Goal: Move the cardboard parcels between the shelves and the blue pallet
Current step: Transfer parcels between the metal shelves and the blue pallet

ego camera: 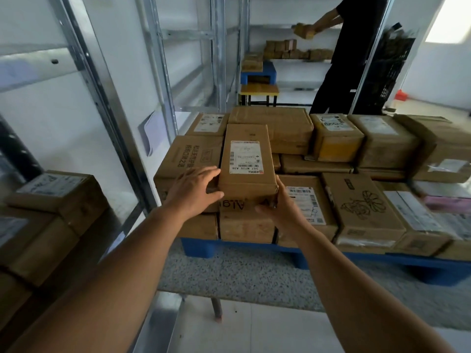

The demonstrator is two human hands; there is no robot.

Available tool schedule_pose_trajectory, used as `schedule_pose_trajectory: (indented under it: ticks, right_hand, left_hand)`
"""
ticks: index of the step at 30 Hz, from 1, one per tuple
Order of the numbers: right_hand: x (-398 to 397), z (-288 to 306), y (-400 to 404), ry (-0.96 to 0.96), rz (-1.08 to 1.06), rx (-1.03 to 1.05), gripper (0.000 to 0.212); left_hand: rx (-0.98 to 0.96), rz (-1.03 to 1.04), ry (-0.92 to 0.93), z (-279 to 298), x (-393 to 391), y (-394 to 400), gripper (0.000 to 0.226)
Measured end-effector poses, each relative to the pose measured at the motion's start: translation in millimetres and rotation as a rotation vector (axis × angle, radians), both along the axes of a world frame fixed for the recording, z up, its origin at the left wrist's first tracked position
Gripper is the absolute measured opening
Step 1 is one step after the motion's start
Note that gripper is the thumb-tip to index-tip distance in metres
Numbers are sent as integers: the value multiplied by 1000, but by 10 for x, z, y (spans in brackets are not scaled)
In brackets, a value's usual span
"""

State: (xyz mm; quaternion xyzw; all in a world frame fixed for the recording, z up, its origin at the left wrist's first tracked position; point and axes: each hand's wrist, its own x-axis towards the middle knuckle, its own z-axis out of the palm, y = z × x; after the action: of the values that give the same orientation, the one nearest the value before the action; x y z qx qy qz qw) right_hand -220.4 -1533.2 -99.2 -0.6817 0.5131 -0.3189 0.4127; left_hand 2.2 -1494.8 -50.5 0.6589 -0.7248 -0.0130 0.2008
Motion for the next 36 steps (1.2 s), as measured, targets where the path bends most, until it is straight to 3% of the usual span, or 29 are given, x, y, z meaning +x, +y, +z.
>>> schedule_pose_trajectory:
  ticks: [12, 18, 22, 26, 31, 36]
  right_hand:
    - [-19, 6, 34, 138, -3, -9, 96]
    - [-178, 246, 67, 283, -71, -156, 95]
    - [-224, 551, 177, 386, -174, -511, 69]
    - [-53, 647, 514, 323, -38, -737, 40]
    - [229, 411, 893, 280, 179, -801, 17]
    - [502, 120, 1229, 218, 367, -778, 5]
  left_hand:
    - [25, 58, -13, 22, -52, 39, 65]
    - [-36, 121, 39, 124, -168, 281, 65]
    - [-146, 211, 50, 239, -293, 520, 63]
    - [-233, 315, 71, 242, -431, 857, 61]
    - [-133, 538, 197, -25, -545, 1436, 61]
    - [-110, 721, 179, -328, -556, 2078, 60]
